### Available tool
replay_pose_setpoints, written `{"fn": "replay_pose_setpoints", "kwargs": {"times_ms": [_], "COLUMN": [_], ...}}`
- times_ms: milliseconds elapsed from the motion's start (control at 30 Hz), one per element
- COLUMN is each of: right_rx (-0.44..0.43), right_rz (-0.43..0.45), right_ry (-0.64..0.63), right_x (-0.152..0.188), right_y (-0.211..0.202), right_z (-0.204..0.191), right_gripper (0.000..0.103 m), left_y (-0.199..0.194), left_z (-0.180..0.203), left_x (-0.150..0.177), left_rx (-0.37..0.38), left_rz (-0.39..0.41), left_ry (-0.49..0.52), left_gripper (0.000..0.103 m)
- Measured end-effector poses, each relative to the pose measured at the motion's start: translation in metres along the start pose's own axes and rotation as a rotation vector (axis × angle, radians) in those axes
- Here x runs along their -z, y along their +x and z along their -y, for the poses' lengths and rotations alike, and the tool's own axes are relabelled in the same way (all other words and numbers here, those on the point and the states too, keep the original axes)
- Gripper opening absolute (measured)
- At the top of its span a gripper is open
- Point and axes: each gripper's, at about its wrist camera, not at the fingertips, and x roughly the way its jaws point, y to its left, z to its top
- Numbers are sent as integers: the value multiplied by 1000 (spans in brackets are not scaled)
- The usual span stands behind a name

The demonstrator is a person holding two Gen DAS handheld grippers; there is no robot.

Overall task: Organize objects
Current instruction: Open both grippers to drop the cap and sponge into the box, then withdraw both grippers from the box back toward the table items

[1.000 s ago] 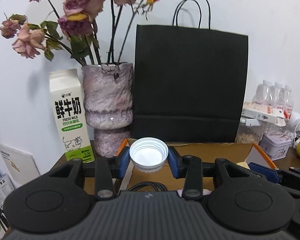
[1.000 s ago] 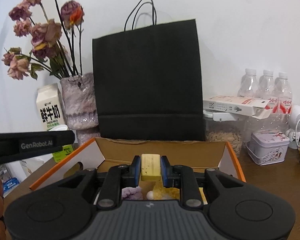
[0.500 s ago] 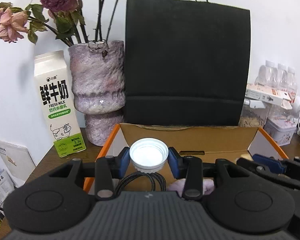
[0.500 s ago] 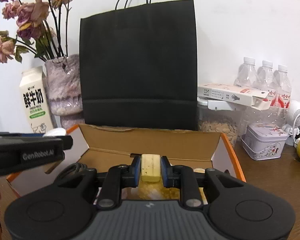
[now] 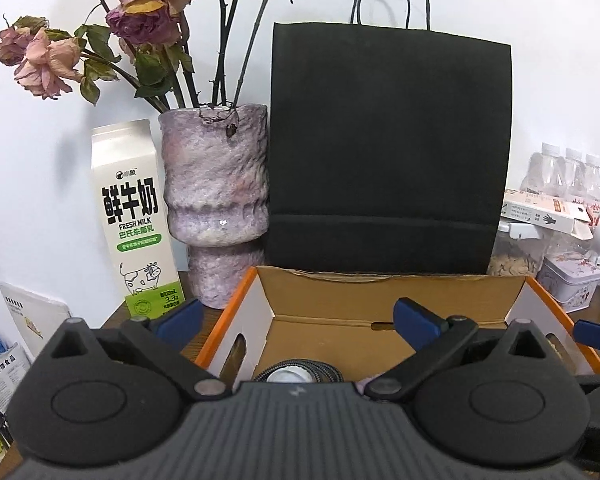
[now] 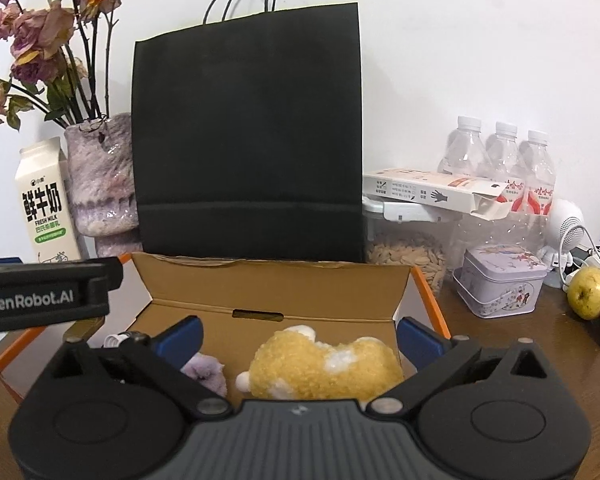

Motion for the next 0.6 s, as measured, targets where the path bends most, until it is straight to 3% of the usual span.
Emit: {"fn": "replay_pose_setpoints", "kwargs": {"times_ms": [600], "right_rx": [-6], "right_rz": [3], "right_ry": [-1], "right_x": [-2], "right_y": [-6], "right_z": [-2], "right_gripper": [103], "left_y": [-8], "left_z": [-3], "left_x": [-2], "left_rx": [-4], "left_rz": [7], "left_ry": [-18], "left_gripper": [103]}}
